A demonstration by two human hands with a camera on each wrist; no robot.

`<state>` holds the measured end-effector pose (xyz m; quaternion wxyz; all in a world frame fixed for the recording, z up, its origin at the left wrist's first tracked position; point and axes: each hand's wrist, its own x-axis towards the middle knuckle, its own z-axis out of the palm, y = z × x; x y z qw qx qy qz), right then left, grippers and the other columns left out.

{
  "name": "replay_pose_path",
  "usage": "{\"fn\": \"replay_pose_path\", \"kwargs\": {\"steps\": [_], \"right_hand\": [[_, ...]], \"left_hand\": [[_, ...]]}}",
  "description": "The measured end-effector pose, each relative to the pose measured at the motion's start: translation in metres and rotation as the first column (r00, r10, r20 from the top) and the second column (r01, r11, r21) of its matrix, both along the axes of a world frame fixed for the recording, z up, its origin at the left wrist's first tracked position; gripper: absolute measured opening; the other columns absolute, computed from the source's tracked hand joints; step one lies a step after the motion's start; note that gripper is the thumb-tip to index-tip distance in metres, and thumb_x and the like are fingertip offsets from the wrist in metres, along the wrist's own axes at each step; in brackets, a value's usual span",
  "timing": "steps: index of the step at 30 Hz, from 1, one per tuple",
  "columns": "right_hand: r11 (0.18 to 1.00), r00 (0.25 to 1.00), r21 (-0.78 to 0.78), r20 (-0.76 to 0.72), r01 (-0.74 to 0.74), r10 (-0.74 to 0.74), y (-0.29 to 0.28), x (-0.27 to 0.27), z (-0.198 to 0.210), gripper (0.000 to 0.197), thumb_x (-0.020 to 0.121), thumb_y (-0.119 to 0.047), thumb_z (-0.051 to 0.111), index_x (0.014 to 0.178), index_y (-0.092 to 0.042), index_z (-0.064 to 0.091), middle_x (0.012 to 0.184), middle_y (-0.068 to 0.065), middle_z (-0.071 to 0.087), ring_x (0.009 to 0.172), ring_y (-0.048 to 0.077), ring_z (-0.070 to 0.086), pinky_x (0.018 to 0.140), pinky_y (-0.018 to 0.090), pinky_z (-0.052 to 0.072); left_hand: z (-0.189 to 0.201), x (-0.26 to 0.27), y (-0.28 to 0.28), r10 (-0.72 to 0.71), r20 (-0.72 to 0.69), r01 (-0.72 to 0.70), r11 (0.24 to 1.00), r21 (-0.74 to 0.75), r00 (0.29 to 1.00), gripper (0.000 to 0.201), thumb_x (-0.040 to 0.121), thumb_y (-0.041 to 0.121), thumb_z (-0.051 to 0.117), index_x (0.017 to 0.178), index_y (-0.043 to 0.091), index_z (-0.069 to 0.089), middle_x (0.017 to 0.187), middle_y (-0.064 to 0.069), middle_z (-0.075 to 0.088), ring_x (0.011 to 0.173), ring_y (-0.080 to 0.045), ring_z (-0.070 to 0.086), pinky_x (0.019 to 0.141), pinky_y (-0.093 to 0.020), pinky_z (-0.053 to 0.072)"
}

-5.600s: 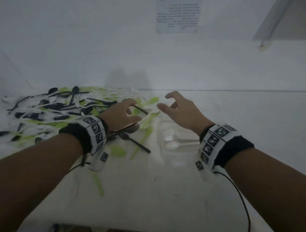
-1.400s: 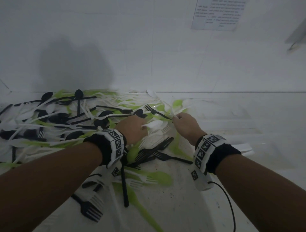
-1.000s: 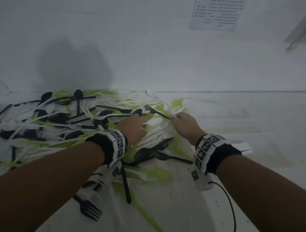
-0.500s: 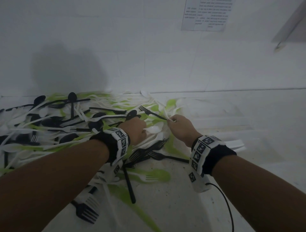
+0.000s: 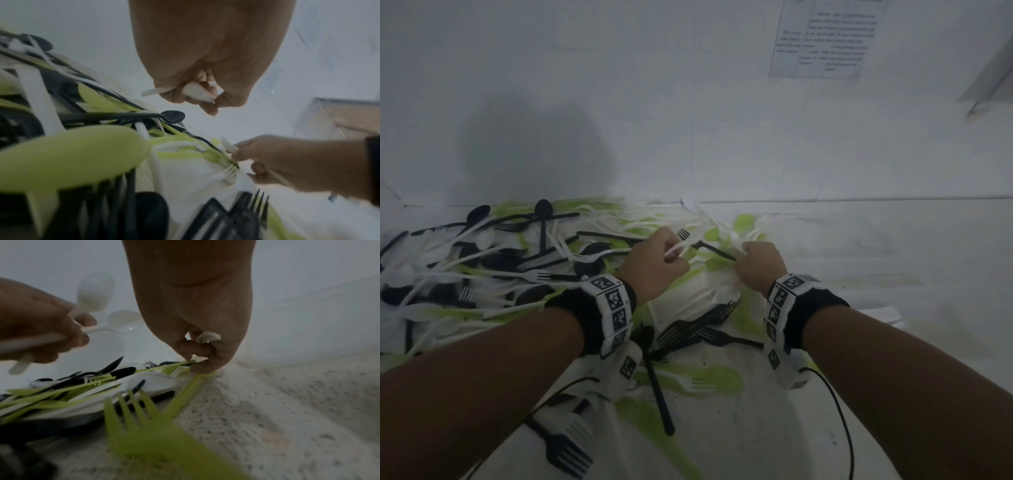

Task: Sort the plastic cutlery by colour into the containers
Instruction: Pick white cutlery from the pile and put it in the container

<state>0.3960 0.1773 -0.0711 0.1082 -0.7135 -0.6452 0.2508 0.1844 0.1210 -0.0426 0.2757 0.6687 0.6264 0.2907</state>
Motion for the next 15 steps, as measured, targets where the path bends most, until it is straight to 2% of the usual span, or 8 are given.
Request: {"fn": "replay_pose_path", "kwargs": {"steps": [2,3,4,6,8,10,13,15], "right_hand": [[0.998,0.998,0.008,0.026,-0.060,0.060,0.004,-0.001,-0.005,0.029,0.095,-0.018,0.046,0.115,-0.011,0.065,0.121,0.013,0.060,0.105,0.031,0.060,0.088,0.034,0.048],[0.996,0.995,0.006,0.028,-0.093,0.093,0.005,-0.002,-0.007,0.033,0.095,-0.018,0.045,0.119,-0.014,0.068,0.120,0.012,0.063,0.101,0.029,0.061,0.083,0.032,0.047],[0.992,0.992,0.012,0.036,-0.124,0.123,0.005,-0.003,-0.008,0.033,0.094,-0.018,0.045,0.116,-0.016,0.070,0.114,0.010,0.066,0.094,0.027,0.061,0.078,0.031,0.046],[0.992,0.992,0.042,0.027,-0.122,0.121,0.005,-0.007,-0.007,0.022,0.095,-0.020,0.047,0.098,-0.015,0.069,0.098,0.006,0.066,0.086,0.025,0.059,0.072,0.032,0.044],[0.994,0.997,0.079,0.002,-0.072,0.073,0.007,-0.007,-0.005,0.025,0.098,-0.025,0.049,0.077,-0.013,0.055,0.081,0.004,0.057,0.079,0.025,0.055,0.065,0.032,0.040],[0.993,0.999,0.119,-0.042,-0.018,0.024,0.010,-0.005,-0.005,0.030,0.099,-0.029,0.050,0.073,-0.013,0.047,0.075,0.003,0.052,0.075,0.025,0.052,0.057,0.032,0.033],[0.991,0.986,0.123,-0.164,0.042,-0.021,0.011,-0.005,-0.003,0.020,0.097,-0.032,0.062,0.095,-0.014,0.056,0.084,-0.004,0.054,0.075,0.015,0.052,0.058,0.028,0.036],[0.996,0.976,0.086,-0.219,0.031,-0.011,0.010,-0.007,-0.004,0.030,0.093,-0.031,0.069,0.112,-0.013,0.055,0.094,-0.006,0.056,0.083,0.015,0.053,0.064,0.029,0.039]], "left_hand": [[0.003,-0.006,0.001,0.040,0.100,-0.038,0.999,-0.020,0.994,0.023,0.090,0.027,0.066,0.110,0.022,0.054,0.086,0.002,0.066,0.071,-0.018,0.062,0.062,-0.033,0.048],[0.004,-0.009,0.000,0.046,0.114,-0.042,0.998,-0.036,0.992,0.026,0.090,0.030,0.063,0.113,0.024,0.053,0.090,-0.001,0.068,0.075,-0.021,0.066,0.066,-0.037,0.053],[0.005,-0.013,0.000,0.042,0.110,-0.037,0.998,-0.050,0.993,0.028,0.090,0.031,0.060,0.116,0.026,0.053,0.094,-0.003,0.070,0.079,-0.023,0.068,0.070,-0.040,0.055],[0.006,-0.019,-0.003,0.020,0.078,-0.016,0.999,-0.048,0.997,0.028,0.094,0.027,0.058,0.122,0.027,0.052,0.098,-0.005,0.070,0.078,-0.021,0.066,0.067,-0.035,0.053],[0.005,-0.026,-0.005,0.002,0.034,-0.001,1.000,-0.022,0.999,0.029,0.097,0.024,0.057,0.125,0.027,0.051,0.100,-0.001,0.068,0.069,-0.013,0.060,0.060,-0.028,0.044],[0.003,-0.034,-0.007,-0.013,0.027,0.013,1.000,-0.012,1.000,0.029,0.098,0.024,0.057,0.127,0.028,0.051,0.101,0.000,0.066,0.063,-0.006,0.054,0.057,-0.026,0.039],[0.003,-0.042,-0.007,-0.018,0.008,0.018,1.000,0.000,1.000,0.032,0.099,0.023,0.056,0.130,0.025,0.050,0.109,-0.001,0.066,0.071,-0.008,0.059,0.062,-0.028,0.042],[0.003,-0.046,-0.007,-0.017,0.007,0.017,1.000,0.004,1.000,0.034,0.100,0.022,0.054,0.133,0.025,0.048,0.110,0.002,0.065,0.073,-0.004,0.057,0.064,-0.024,0.042]]}}
